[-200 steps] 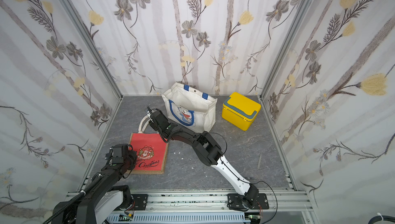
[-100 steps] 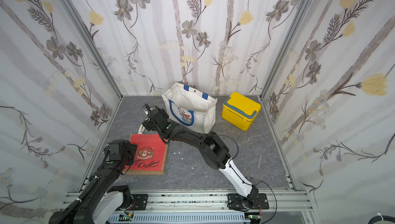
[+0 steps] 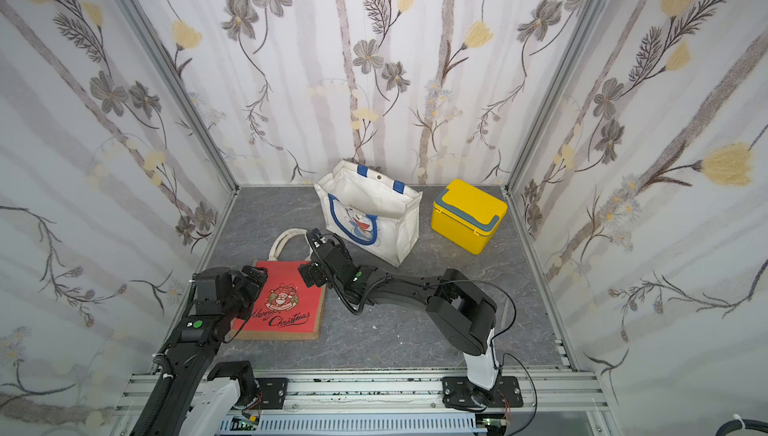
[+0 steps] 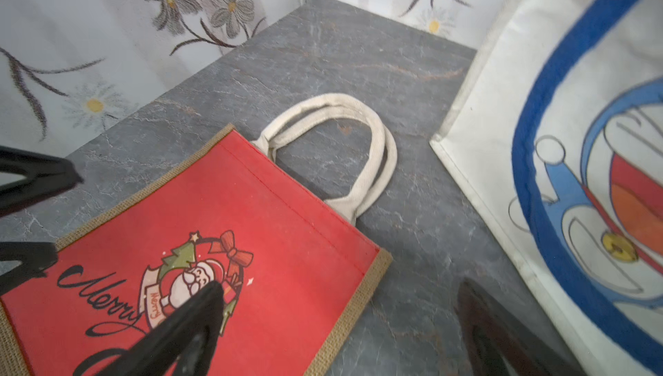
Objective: Put away the canvas bag
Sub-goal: Adjust the canvas bag at the center of the board, then move the canvas bag to the center of the board.
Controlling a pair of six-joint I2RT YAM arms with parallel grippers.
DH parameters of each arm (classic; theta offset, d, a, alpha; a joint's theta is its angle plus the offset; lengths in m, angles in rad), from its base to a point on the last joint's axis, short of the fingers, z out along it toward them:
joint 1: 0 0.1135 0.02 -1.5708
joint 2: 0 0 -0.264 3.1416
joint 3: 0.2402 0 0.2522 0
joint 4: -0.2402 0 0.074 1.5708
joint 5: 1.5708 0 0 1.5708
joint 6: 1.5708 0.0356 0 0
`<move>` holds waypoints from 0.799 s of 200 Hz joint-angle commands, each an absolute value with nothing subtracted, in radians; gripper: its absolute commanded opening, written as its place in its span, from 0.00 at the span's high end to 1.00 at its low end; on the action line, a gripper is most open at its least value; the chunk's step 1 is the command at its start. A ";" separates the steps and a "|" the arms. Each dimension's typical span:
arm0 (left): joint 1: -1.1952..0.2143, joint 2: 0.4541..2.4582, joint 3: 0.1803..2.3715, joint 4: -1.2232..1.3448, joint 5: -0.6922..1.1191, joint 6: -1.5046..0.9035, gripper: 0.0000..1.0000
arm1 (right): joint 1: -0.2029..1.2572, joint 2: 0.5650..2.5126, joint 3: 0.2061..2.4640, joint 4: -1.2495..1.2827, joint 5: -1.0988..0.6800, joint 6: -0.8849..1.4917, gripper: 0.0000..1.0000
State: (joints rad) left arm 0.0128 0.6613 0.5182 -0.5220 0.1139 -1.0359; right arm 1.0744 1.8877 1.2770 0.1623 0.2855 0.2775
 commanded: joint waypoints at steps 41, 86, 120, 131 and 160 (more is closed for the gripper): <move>-0.087 0.748 0.585 -0.870 0.028 -1.272 0.15 | 1.115 1.902 1.145 0.263 0.211 0.547 0.08; -0.187 0.761 0.490 -0.836 0.014 -1.440 0.21 | 1.129 1.976 1.114 0.342 0.134 0.610 0.24; -0.237 0.722 0.421 -0.717 0.010 -1.506 0.24 | 1.131 2.040 1.091 0.437 0.085 0.620 0.32; -0.239 0.741 0.410 -0.703 0.004 -1.506 0.28 | 1.136 2.059 1.104 0.440 0.076 0.615 0.41; -0.238 0.831 0.375 -0.615 0.018 -1.494 0.53 | 1.147 2.084 1.108 0.479 0.078 0.601 0.63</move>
State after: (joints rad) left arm -0.2371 0.7803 0.3985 -0.7162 -0.0074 -1.3983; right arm 1.1374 2.0674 1.1000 0.4110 0.1020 0.5972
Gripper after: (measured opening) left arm 0.546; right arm 0.449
